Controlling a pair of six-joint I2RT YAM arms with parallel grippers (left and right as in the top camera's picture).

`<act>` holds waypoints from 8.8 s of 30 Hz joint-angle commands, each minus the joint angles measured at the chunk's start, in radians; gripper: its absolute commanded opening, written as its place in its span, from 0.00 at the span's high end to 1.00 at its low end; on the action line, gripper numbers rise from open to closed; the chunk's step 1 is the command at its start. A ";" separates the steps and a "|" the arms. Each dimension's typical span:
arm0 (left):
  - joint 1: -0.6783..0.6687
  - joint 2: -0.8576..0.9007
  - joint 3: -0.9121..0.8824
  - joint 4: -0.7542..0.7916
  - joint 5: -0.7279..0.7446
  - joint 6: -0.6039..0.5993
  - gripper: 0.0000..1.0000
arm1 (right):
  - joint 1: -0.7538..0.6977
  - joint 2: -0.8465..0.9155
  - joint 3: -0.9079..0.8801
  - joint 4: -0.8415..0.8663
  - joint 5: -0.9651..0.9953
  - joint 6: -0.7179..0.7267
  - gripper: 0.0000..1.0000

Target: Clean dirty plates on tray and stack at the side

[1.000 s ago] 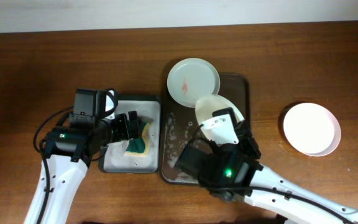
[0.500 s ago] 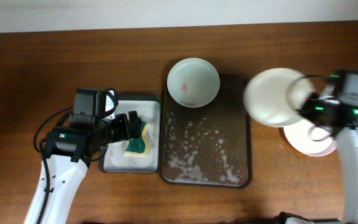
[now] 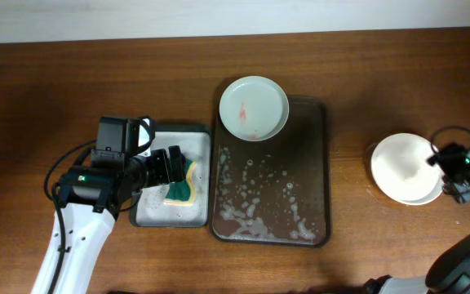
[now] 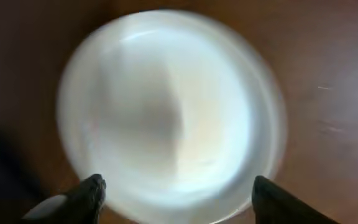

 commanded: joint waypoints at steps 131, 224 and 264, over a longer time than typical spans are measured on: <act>-0.514 0.848 0.351 0.319 0.200 -0.300 1.00 | 0.876 0.059 -0.322 0.340 0.114 0.040 0.96; -0.066 -0.149 0.108 -0.074 0.029 0.053 0.00 | 1.397 -0.477 -0.250 0.153 1.057 0.141 0.96; -0.066 -0.149 0.108 -0.074 0.029 0.053 0.00 | 0.706 -1.294 -0.296 -0.051 -0.230 -0.631 0.01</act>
